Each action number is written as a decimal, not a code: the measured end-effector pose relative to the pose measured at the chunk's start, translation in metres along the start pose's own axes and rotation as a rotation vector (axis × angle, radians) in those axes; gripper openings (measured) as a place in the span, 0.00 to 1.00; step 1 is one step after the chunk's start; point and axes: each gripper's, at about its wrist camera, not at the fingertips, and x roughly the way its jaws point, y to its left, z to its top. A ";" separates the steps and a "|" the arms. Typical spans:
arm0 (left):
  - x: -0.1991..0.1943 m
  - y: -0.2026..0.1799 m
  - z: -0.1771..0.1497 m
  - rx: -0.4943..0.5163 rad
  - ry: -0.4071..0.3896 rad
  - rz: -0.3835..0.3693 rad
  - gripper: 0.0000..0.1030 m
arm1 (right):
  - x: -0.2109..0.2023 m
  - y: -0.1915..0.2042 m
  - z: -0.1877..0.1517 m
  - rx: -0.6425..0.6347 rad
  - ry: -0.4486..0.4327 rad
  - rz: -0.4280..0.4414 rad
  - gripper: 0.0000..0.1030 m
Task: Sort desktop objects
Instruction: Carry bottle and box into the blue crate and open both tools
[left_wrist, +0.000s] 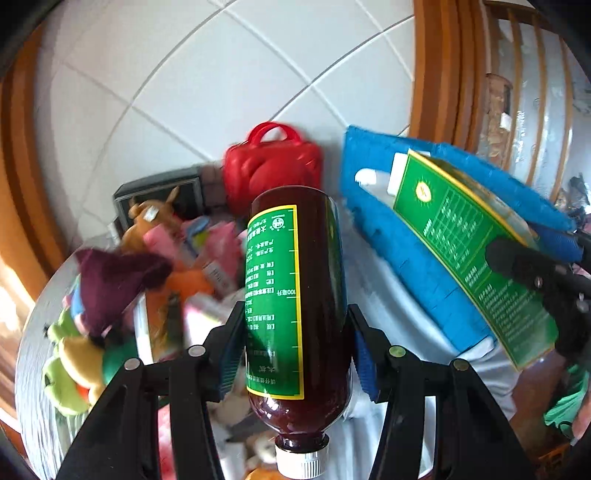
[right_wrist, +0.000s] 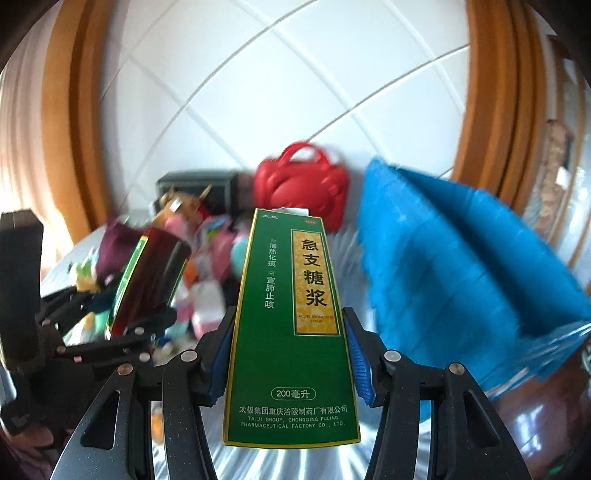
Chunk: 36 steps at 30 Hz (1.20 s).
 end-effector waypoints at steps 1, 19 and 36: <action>0.001 -0.008 0.007 0.008 -0.004 -0.006 0.50 | -0.003 -0.008 0.005 0.005 -0.011 -0.015 0.51; 0.077 -0.244 0.222 -0.026 0.044 -0.179 0.50 | 0.053 -0.313 0.130 0.049 0.069 -0.155 0.52; 0.348 -0.365 0.175 0.000 0.778 0.067 0.50 | 0.288 -0.437 -0.018 0.027 0.841 -0.032 0.52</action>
